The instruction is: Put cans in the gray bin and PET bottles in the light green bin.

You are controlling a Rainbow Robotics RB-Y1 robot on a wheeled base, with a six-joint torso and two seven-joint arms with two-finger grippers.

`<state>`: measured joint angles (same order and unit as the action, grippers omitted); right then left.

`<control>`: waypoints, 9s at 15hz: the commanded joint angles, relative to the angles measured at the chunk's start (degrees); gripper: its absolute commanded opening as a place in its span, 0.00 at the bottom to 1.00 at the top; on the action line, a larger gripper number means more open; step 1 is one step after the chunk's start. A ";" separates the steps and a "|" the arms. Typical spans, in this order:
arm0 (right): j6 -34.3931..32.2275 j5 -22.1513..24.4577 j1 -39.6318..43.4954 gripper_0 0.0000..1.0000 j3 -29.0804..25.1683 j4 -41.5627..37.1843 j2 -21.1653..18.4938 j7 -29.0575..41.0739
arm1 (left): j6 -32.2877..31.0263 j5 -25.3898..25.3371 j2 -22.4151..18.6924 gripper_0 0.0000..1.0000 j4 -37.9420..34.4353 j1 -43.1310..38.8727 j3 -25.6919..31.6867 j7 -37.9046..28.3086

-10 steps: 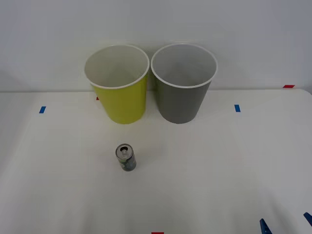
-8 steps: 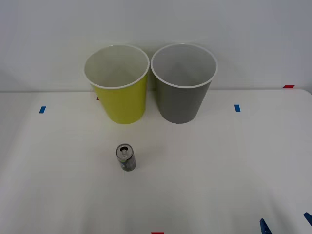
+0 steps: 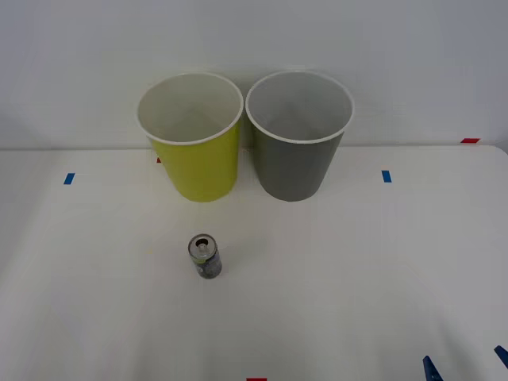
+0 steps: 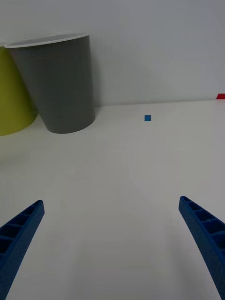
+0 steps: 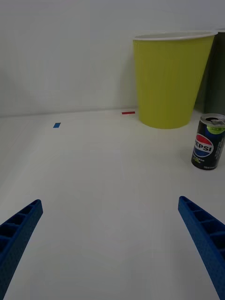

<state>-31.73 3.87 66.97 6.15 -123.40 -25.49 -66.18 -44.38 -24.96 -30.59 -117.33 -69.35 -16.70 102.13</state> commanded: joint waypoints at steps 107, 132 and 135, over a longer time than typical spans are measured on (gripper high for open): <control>0.00 0.00 0.00 1.00 0.00 0.00 0.00 0.00 | 6.42 -19.51 -12.92 1.00 35.24 82.79 -43.51 -2.72; 0.00 0.00 0.00 1.00 0.00 0.00 0.00 0.00 | 16.17 -21.80 -17.75 0.00 22.68 83.06 -40.25 -4.66; 0.00 0.00 0.00 1.00 0.00 0.00 0.00 0.00 | 20.83 -22.15 -19.25 0.00 16.44 83.06 -37.88 -4.57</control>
<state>-31.73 3.87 66.97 6.15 -123.40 -25.49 -66.18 -24.17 -46.99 -49.34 -99.49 13.73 -55.32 97.48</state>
